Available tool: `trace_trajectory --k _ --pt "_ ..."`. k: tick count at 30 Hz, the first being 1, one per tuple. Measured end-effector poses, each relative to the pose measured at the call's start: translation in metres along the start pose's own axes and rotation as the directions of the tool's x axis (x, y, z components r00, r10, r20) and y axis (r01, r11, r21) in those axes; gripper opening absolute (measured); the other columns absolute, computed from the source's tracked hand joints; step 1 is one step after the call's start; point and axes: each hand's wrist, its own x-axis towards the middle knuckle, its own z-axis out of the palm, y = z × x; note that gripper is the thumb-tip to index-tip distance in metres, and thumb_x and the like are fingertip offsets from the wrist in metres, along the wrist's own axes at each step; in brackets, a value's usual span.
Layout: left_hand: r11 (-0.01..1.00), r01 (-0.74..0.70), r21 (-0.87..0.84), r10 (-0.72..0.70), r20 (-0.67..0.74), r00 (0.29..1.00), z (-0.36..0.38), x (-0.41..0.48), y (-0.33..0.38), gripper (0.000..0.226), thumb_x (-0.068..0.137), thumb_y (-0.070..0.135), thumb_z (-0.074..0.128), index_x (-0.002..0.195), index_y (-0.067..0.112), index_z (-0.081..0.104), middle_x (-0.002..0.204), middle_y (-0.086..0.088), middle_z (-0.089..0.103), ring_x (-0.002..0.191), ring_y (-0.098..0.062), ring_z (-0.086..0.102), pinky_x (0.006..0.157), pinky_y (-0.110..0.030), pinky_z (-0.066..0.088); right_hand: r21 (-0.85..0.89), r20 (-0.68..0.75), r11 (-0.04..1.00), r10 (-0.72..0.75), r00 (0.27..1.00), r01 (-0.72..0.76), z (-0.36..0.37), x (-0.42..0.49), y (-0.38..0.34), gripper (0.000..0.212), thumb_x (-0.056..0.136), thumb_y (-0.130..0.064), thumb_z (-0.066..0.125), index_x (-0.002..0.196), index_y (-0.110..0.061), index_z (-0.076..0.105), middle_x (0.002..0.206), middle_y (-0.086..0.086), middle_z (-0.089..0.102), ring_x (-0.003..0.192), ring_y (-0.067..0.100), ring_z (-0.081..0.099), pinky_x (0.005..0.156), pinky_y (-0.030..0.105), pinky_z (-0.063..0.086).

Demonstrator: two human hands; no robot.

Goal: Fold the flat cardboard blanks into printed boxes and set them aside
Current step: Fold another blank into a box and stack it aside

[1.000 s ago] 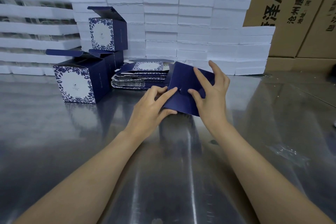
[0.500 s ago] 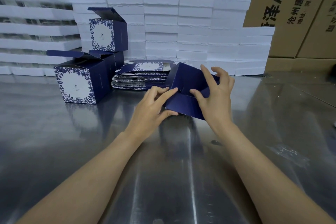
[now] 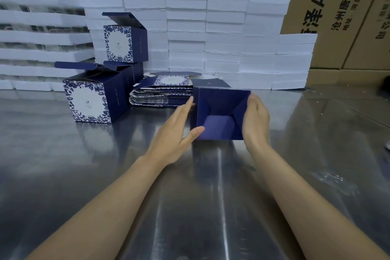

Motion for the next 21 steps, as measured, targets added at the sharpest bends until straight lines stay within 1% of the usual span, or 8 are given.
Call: trace_trajectory --k 2,4,8,11,14,16,18,21 --pt "1.000 -0.012 0.027 0.012 0.000 1.000 0.001 -0.001 -0.001 0.069 0.096 0.051 0.040 0.154 0.026 0.013 0.149 0.010 0.032 0.129 -0.009 0.042 0.095 -0.037 0.046 -0.001 0.010 0.999 -0.034 0.999 0.034 0.001 -0.001 0.000 0.024 0.102 -0.022 0.037 0.088 -0.028 0.055 0.083 -0.019 0.055 0.074 -0.005 0.050 0.072 0.009 0.038" --pt "1.000 -0.017 0.017 0.017 -0.038 0.999 0.001 0.000 -0.001 0.062 0.100 0.036 0.044 0.154 0.023 0.017 0.147 0.007 0.033 0.122 -0.010 0.045 0.093 -0.039 0.047 -0.009 0.048 0.996 -0.089 0.995 0.090 0.002 -0.003 -0.002 0.018 0.102 -0.024 0.040 0.110 -0.028 0.055 0.098 -0.023 0.056 0.082 -0.018 0.051 0.070 -0.001 0.036" --pt "0.997 -0.067 -0.033 0.060 -0.181 0.982 -0.004 0.002 -0.002 0.053 0.102 0.017 0.042 0.152 0.017 0.024 0.142 0.004 0.036 0.118 0.010 0.040 0.100 -0.017 0.037 -0.104 0.134 0.954 -0.266 0.955 0.281 0.005 -0.008 -0.003 0.036 0.099 -0.029 0.038 0.133 -0.025 0.050 0.122 -0.012 0.050 0.099 -0.017 0.046 0.081 0.000 0.035" --pt "0.989 -0.150 -0.015 0.139 -0.297 0.945 -0.008 0.003 -0.003 0.059 0.098 0.006 0.044 0.150 0.020 0.020 0.140 0.002 0.033 0.125 0.008 0.034 0.104 -0.008 0.029 0.001 0.104 0.918 -0.394 0.913 0.396 0.006 -0.012 -0.008 0.031 0.095 -0.019 0.039 0.123 -0.018 0.053 0.122 0.002 0.053 0.103 -0.004 0.049 0.083 0.006 0.037" --pt "0.975 -0.220 -0.019 0.197 -0.372 0.907 -0.007 0.006 -0.003 0.067 0.090 -0.010 0.044 0.149 0.014 0.023 0.142 -0.001 0.030 0.134 -0.005 0.034 0.111 -0.024 0.034 0.134 0.129 0.870 -0.490 0.862 0.475 0.007 -0.014 -0.014 0.038 0.081 0.001 0.040 0.107 -0.026 0.047 0.123 0.002 0.047 0.114 0.020 0.050 0.081 0.018 0.042" --pt "0.976 -0.215 -0.040 0.181 -0.404 0.897 -0.006 0.007 -0.002 0.065 0.082 -0.019 0.039 0.143 0.003 0.033 0.139 -0.006 0.033 0.133 -0.016 0.037 0.112 -0.030 0.034 0.096 0.140 0.878 -0.479 0.867 0.470 0.010 -0.014 -0.013 0.037 0.072 0.008 0.041 0.091 -0.023 0.047 0.117 -0.008 0.041 0.109 0.010 0.050 0.066 0.018 0.039" --pt "0.980 -0.175 -0.098 0.122 -0.397 0.909 -0.007 0.005 -0.005 0.052 0.073 -0.020 0.034 0.118 -0.004 0.055 0.123 -0.010 0.050 0.117 -0.020 0.051 0.100 -0.032 0.044 -0.002 0.185 0.910 -0.406 0.895 0.414 0.011 -0.014 -0.003 0.027 0.070 0.017 0.041 0.076 -0.007 0.051 0.106 -0.012 0.039 0.087 -0.003 0.046 0.064 0.013 0.036" --pt "0.975 0.195 -0.106 -0.222 -0.405 0.887 -0.008 -0.001 -0.011 0.039 0.068 -0.013 0.039 0.063 0.018 0.063 0.076 0.001 0.068 0.076 -0.015 0.061 0.065 -0.029 0.044 -0.256 0.350 0.928 -0.171 0.921 0.269 0.010 -0.012 0.023 0.030 0.069 0.024 0.040 0.060 -0.001 0.052 0.084 -0.004 0.043 0.079 0.014 0.048 0.067 0.017 0.035"
